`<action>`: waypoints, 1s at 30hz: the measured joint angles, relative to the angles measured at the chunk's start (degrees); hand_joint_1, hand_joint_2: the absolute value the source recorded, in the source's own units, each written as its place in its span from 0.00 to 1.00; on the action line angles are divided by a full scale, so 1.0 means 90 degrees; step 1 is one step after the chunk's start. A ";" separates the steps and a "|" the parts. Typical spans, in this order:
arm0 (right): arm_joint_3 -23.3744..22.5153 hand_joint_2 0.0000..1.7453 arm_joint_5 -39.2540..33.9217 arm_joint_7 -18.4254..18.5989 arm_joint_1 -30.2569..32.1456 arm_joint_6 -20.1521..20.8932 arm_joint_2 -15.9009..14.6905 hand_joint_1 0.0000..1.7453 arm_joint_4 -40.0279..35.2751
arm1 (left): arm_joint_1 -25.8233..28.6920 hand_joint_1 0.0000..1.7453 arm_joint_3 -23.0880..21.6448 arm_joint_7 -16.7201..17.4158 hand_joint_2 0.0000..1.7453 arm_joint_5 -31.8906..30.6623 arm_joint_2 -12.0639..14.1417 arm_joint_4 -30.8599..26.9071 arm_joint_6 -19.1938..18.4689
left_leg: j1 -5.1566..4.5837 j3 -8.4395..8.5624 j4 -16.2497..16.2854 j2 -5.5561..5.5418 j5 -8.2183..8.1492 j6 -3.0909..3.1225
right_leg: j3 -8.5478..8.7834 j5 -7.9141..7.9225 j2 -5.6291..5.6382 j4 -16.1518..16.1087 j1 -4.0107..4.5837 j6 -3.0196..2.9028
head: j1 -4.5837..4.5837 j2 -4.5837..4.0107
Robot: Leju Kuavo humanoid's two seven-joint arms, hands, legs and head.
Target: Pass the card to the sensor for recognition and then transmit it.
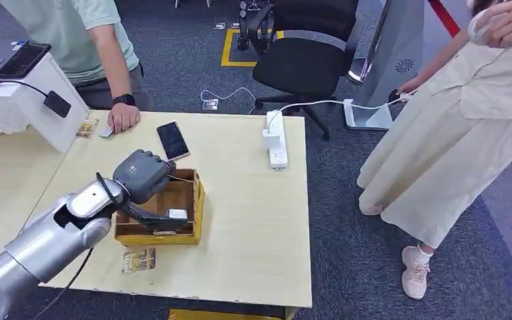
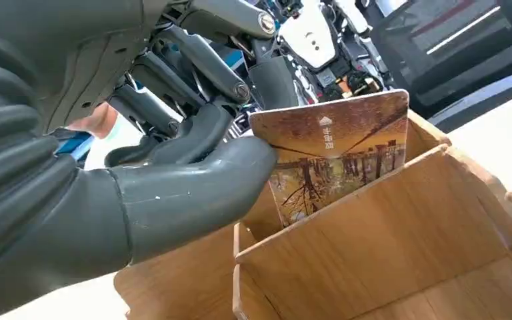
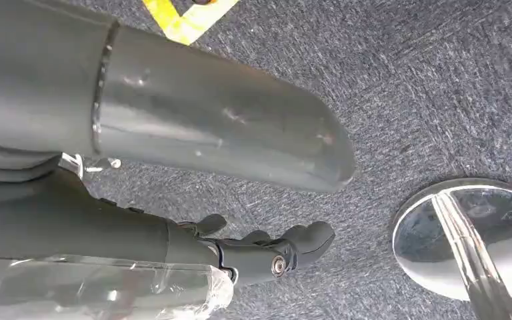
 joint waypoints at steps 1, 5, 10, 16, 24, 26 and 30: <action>0.0000 0.00 0.0000 0.0000 0.0001 0.0000 0.0000 0.00 0.0000 | -0.0001 1.00 0.0000 0.0005 1.00 0.0012 0.0002 -0.0020 0.0058 | 0.0000 0.0000 0.0000 0.0000 0.0000 0.0000 | 0.0000 0.0000 0.0000 0.0000 0.0000 0.0000 | 0.0000 0.0000; 0.0000 0.00 0.0017 0.0000 0.0005 0.0000 0.0000 0.00 0.0000 | -0.0035 1.00 0.0031 0.0107 1.00 0.0015 0.0090 -0.0177 0.0177 | 0.0001 0.0000 0.0000 0.0001 0.0000 0.0000 | -0.0001 0.0000 0.0003 0.0000 0.0001 0.0000 | -0.0002 -0.0002; 0.0000 0.00 0.0063 0.0000 0.0014 -0.0002 0.0000 0.00 0.0000 | -0.0071 1.00 0.0327 0.0107 1.00 0.0141 0.0243 -0.0394 0.0269 | 0.0001 0.0000 -0.0001 0.0001 0.0000 0.0000 | -0.0002 0.0000 0.0002 0.0001 0.0001 0.0000 | -0.0002 0.0000; 0.0000 0.00 0.0092 0.0002 0.0031 -0.0005 0.0000 0.00 0.0000 | -0.0076 1.00 0.0702 0.0107 1.00 0.0258 0.0325 -0.0588 0.0371 | 0.0002 0.0000 -0.0001 0.0002 0.0000 0.0000 | -0.0002 0.0000 0.0003 0.0001 0.0001 0.0000 | -0.0002 -0.0002; 0.0000 0.00 0.0114 0.0002 0.0038 -0.0007 0.0000 0.00 0.0000 | -0.0092 1.00 0.0918 0.0107 1.00 0.0250 0.0330 -0.0639 0.0410 | 0.0001 0.0000 0.0000 0.0002 0.0000 0.0000 | -0.0002 0.0000 0.0003 0.0000 0.0001 0.0000 | 0.0000 -0.0002; 0.0000 0.00 0.0124 0.0002 0.0045 -0.0007 0.0000 0.00 0.0000 | -0.0122 1.00 0.0954 0.0114 1.00 0.0226 0.0328 -0.0639 0.0442 | 0.0001 0.0000 0.0000 0.0002 0.0000 0.0000 | -0.0002 0.0000 0.0002 0.0000 0.0001 0.0000 | 0.0000 0.0000; 0.0000 0.00 0.0170 0.0002 0.0065 -0.0007 0.0000 0.00 0.0000 | -0.0162 1.00 0.0976 0.0177 1.00 0.0182 0.0311 -0.0629 0.0488 | 0.0001 0.0000 0.0000 0.0002 0.0000 0.0000 | -0.0002 0.0000 0.0003 0.0000 0.0001 0.0000 | 0.0000 -0.0002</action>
